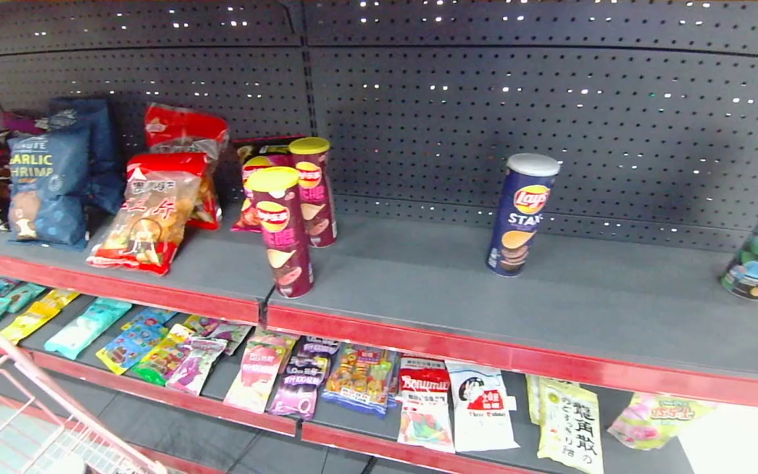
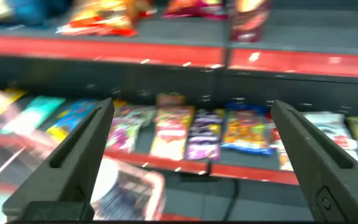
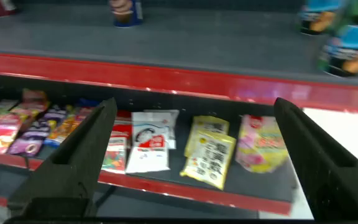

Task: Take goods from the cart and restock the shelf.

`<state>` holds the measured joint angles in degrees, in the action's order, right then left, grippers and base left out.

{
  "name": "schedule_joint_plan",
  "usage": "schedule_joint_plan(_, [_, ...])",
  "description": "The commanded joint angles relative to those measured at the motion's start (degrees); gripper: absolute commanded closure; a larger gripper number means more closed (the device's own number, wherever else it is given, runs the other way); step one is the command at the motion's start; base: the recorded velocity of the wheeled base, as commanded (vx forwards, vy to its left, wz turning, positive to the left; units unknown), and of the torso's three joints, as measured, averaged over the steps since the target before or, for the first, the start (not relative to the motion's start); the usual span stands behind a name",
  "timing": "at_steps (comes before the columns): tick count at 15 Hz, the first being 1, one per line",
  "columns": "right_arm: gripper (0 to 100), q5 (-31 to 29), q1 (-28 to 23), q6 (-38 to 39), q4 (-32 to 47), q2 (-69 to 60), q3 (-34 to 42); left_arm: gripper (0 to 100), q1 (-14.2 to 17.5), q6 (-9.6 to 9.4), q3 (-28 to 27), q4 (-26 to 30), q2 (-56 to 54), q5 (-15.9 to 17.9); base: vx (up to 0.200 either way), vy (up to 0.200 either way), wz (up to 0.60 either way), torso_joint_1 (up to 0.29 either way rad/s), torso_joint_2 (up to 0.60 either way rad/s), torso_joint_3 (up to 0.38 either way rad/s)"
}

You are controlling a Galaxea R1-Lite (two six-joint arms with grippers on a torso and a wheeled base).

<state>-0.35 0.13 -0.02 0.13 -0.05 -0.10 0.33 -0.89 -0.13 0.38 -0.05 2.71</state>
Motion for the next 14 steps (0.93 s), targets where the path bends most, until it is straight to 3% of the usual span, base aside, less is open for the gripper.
schedule_joint_plan(1, [0, 0.0, 0.0, -0.1, 0.0, 0.0, 0.0, 0, 0.0, 0.01, 0.0, 0.0, 0.0, 0.0, 0.0, 0.0, 0.6, 0.007, 0.0, 0.002])
schedule_joint_plan(5, [0, 0.0, 0.0, -0.1, 0.0, 0.0, 0.0, 0, 0.0, 0.01, 0.0, 0.0, 0.0, 0.0, 0.0, 0.0, 0.6, 0.001, 0.0, 0.004])
schedule_joint_plan(14, [0, 0.2, 0.1, 0.1, 0.0, 0.0, 0.0, 0, 0.0, 0.01, 0.0, 0.0, 0.0, 0.0, 0.0, 0.0, 0.0, 0.0, 0.0, 0.0])
